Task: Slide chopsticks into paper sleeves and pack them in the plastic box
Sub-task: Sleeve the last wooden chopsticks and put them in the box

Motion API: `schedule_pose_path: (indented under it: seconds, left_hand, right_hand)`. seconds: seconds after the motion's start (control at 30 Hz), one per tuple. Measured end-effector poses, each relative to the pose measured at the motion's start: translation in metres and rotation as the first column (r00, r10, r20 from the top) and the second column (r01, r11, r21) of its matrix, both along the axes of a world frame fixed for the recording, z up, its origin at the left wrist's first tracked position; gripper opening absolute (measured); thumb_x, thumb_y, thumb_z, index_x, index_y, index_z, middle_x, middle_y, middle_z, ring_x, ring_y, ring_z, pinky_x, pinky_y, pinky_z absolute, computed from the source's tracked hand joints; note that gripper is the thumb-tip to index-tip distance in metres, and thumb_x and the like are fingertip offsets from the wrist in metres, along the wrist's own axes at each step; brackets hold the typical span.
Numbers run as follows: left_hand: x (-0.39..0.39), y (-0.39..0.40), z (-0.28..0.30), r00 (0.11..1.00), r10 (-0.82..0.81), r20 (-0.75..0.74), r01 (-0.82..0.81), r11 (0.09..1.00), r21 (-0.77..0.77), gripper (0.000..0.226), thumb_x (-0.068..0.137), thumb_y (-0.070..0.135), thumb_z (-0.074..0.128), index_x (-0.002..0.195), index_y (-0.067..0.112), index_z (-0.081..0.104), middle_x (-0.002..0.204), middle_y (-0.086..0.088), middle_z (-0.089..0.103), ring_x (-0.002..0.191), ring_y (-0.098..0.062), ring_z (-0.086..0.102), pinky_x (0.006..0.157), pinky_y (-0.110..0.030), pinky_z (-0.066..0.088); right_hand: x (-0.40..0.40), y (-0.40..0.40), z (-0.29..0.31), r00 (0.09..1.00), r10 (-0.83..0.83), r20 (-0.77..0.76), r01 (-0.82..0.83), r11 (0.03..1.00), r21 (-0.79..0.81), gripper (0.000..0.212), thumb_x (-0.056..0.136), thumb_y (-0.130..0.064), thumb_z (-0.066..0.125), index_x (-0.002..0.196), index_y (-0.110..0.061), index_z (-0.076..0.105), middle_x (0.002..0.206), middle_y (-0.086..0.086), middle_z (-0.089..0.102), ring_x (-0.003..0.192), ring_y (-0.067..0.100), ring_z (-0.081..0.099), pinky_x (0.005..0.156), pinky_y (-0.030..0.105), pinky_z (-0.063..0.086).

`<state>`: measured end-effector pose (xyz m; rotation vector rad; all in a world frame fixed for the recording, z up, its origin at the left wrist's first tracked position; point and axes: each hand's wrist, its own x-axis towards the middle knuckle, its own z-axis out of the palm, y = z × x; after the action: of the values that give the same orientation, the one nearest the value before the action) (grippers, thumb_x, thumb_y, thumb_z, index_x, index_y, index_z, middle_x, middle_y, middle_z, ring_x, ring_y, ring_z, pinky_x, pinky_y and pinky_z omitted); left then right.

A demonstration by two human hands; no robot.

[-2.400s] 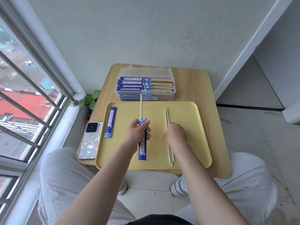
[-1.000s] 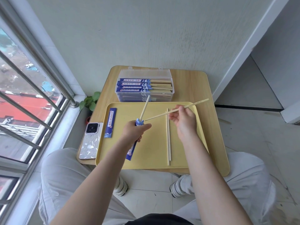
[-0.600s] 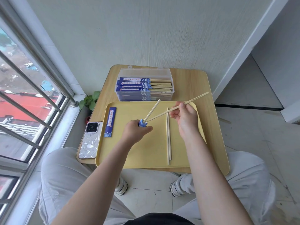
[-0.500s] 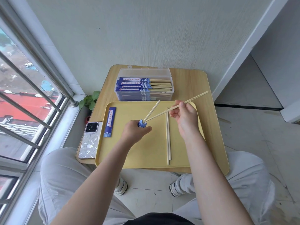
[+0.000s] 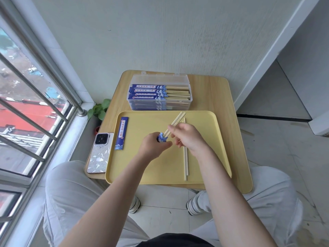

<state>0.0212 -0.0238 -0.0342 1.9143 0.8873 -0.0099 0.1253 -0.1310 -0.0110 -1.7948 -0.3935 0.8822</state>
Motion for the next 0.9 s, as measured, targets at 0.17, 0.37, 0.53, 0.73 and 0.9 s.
schedule_pose_path:
  seconds: [0.17, 0.37, 0.53, 0.73, 0.9]
  left_hand:
    - [0.001, -0.001, -0.001, 1.0, 0.002, -0.01, -0.002, 1.0, -0.027, 0.028, 0.082, 0.026, 0.073, 0.076, 0.014, 0.048, 0.066, -0.003, 0.049, 0.053, -0.017, 0.042, 0.052, -0.027, 0.04]
    - [0.003, 0.013, -0.001, 0.995, -0.037, -0.095, 0.061, 0.963, 0.264, 0.031, 0.084, 0.028, 0.066, 0.07, 0.018, 0.041, 0.065, 0.003, 0.046, 0.057, -0.018, 0.04, 0.054, -0.029, 0.034]
    - [0.024, 0.04, 0.022, 0.978, -0.107, -0.178, 0.192, 0.792, 0.58, 0.022, 0.092, 0.035, 0.062, 0.083, 0.018, 0.05, 0.076, 0.002, 0.055, 0.068, -0.022, 0.053, 0.054, -0.029, 0.038]
    - [0.068, 0.074, 0.047, 0.969, -0.153, -0.193, 0.245, 0.539, 0.806, 0.083, 0.077, 0.071, 0.068, 0.138, 0.02, 0.041, 0.135, -0.004, 0.05, 0.132, -0.026, 0.044, 0.117, -0.045, 0.024]
    - [0.086, 0.097, 0.039, 0.994, -0.093, -0.06, 0.105, 0.641, 0.76, 0.078, 0.097, 0.061, 0.043, 0.157, 0.015, 0.021, 0.165, -0.009, 0.019, 0.154, -0.026, 0.009, 0.125, -0.046, 0.007]
  right_hand:
    - [-0.001, 0.004, -0.004, 0.988, -0.156, -0.005, 0.156, 0.983, 0.094, 0.025, 0.099, -0.026, 0.061, 0.091, -0.005, 0.073, 0.064, 0.0, 0.056, 0.049, 0.013, 0.047, 0.044, 0.023, 0.038]
    - [0.006, 0.014, 0.0, 0.971, -0.19, -0.145, 0.209, 0.97, 0.128, 0.031, 0.096, -0.028, 0.066, 0.103, 0.001, 0.067, 0.076, 0.005, 0.06, 0.054, 0.015, 0.058, 0.053, 0.029, 0.053]
    - [0.028, 0.024, 0.011, 0.909, -0.345, -0.235, 0.398, 0.886, 0.237, 0.017, 0.103, -0.016, 0.054, 0.102, -0.003, 0.064, 0.084, 0.013, 0.065, 0.06, 0.019, 0.066, 0.06, 0.031, 0.06]
    - [0.069, 0.048, 0.023, 0.754, -0.521, -0.399, 0.645, 0.7, 0.306, 0.015, 0.102, -0.008, 0.054, 0.093, 0.0, 0.063, 0.076, 0.015, 0.065, 0.057, 0.021, 0.067, 0.059, 0.03, 0.059]
    - [0.113, 0.071, 0.028, 0.586, -0.647, -0.488, 0.807, 0.523, 0.277, 0.014, 0.103, -0.005, 0.053, 0.096, 0.005, 0.06, 0.077, 0.018, 0.063, 0.058, 0.024, 0.066, 0.058, 0.032, 0.061]
